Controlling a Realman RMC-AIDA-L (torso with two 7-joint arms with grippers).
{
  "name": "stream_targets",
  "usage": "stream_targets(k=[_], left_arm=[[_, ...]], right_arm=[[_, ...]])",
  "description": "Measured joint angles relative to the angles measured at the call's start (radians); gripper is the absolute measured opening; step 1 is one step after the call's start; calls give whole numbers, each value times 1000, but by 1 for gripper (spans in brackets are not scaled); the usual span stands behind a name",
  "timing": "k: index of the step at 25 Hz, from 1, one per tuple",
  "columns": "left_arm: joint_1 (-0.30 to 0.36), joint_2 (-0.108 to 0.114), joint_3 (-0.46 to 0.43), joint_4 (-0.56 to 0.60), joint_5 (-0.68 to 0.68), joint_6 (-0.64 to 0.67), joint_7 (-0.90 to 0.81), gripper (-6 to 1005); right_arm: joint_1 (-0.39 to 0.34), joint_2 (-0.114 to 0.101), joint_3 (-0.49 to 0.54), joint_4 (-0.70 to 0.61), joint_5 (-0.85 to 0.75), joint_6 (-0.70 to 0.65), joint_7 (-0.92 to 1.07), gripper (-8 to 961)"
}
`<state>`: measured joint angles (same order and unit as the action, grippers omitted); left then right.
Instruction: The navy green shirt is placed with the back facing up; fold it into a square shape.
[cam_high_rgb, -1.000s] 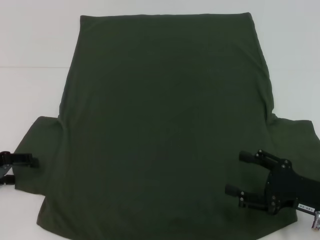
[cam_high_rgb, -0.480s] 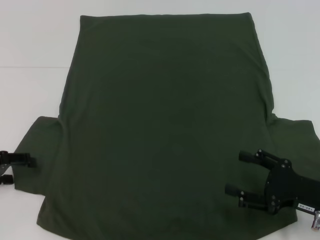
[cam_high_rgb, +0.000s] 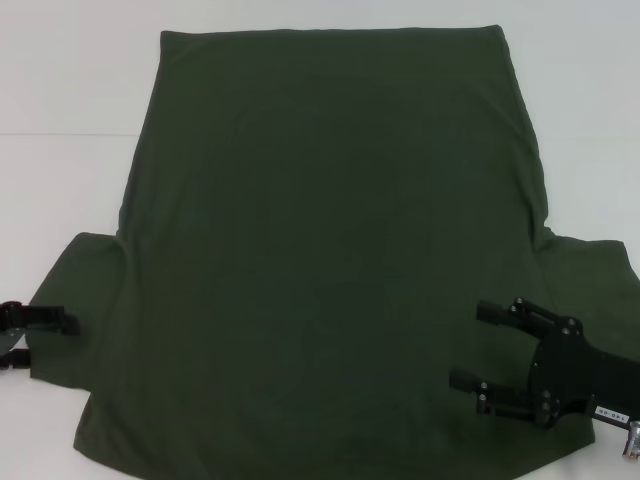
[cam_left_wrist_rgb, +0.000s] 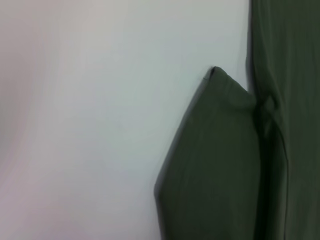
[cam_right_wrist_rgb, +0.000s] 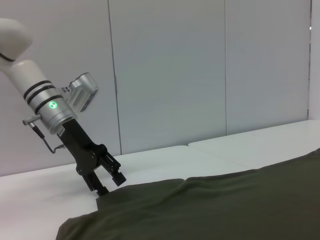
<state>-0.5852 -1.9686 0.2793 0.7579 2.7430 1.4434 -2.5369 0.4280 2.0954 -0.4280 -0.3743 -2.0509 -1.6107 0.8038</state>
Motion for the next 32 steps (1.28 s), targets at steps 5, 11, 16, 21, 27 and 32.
stream_targets(k=[5,11,16,21,27,32], left_arm=[[-15,-6,0,-14,-5,0,0,899],[-30,-9,8,-26,-6,-14,3,899],[-27,-9,17,-20,0,-38,0,827],[-20,-12,57,-15,3,-69,-1,695],[-19,-12,62,-14,3,-79,-3,502],[-19,-12,58,-14,-1,-80,-3,378]], right_arm=[[1,0,0,0,0,0,0,912],[3,0,0,0,2,-3,0,912],[2,0,0,0,4,-3,0,912],[2,0,1,0,6,-7,0,912],[4,0,2,-3,6,-15,1,912],[5,0,4,-4,6,-18,2,911]])
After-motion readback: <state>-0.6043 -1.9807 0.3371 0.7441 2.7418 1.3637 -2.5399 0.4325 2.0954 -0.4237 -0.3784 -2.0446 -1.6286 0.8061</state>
